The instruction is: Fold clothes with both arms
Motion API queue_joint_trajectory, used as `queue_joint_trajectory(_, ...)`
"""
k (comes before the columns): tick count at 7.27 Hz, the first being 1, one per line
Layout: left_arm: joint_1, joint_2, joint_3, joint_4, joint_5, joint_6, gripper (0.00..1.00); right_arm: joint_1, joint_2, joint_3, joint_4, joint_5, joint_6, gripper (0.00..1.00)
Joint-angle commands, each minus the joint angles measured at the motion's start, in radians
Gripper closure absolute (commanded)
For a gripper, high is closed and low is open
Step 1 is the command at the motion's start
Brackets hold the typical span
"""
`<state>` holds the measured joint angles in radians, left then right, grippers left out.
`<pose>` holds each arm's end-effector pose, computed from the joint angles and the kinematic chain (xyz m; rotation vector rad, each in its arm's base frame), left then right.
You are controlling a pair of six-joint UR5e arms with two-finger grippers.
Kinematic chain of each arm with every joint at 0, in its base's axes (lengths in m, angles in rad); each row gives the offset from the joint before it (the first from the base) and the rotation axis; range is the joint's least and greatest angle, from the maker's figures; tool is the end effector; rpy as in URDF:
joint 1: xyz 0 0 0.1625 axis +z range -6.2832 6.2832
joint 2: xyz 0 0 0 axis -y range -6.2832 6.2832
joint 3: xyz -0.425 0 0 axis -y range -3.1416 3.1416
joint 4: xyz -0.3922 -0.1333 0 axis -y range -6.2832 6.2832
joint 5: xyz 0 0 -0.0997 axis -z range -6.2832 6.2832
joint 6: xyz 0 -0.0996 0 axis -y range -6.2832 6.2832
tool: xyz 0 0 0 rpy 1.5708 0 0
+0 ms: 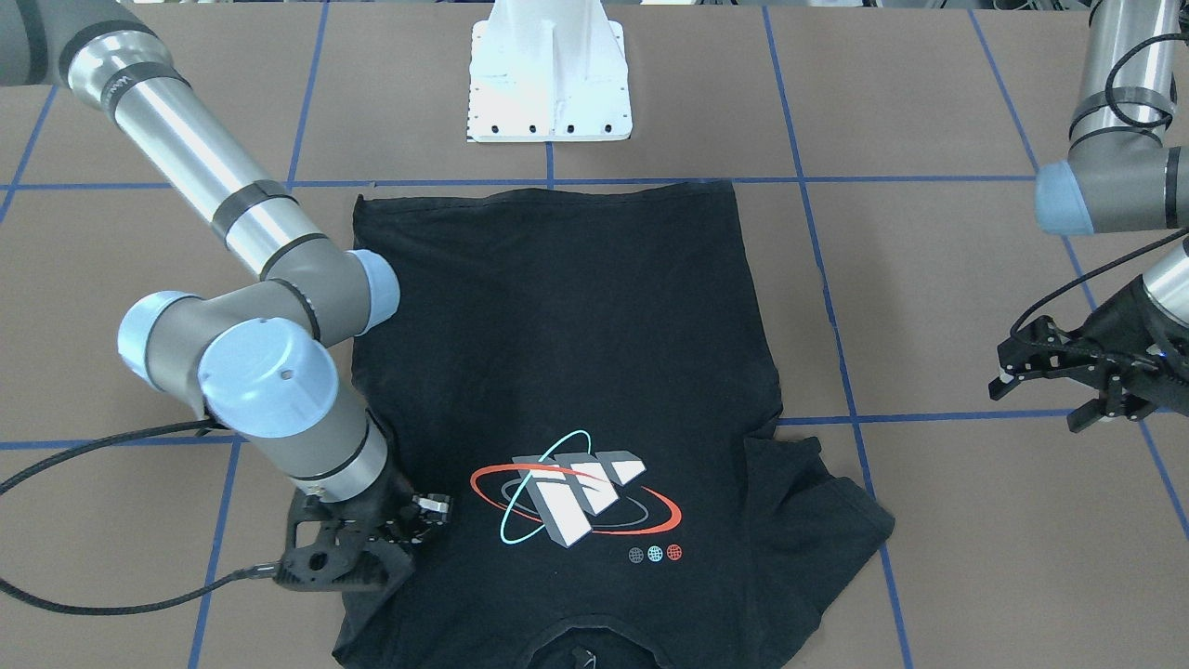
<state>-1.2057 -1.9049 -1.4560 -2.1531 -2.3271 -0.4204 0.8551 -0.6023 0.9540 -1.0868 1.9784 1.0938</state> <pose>0.1691 -0.6243 0.4574 0.4301 0.9507 0.2526 -0.4890 -0.7053 0.2555 0.2076 -0.8848 0.1815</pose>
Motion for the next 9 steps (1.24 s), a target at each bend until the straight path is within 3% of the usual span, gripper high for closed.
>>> queue_joint_trajectory(1,0.0,0.001,0.0,-0.001,0.0,0.0,0.0,-0.057,0.077,-0.064,-0.032,-0.091,0.05,1.0)
queue_joint_trajectory(5,0.0,0.001,0.002,-0.001,0.0,0.0,0.0,-0.068,0.177,-0.208,-0.027,-0.102,0.058,1.0)
queue_joint_trajectory(9,0.002,0.001,0.0,-0.001,0.0,0.0,0.0,-0.068,0.182,-0.216,-0.025,-0.104,0.06,0.98)
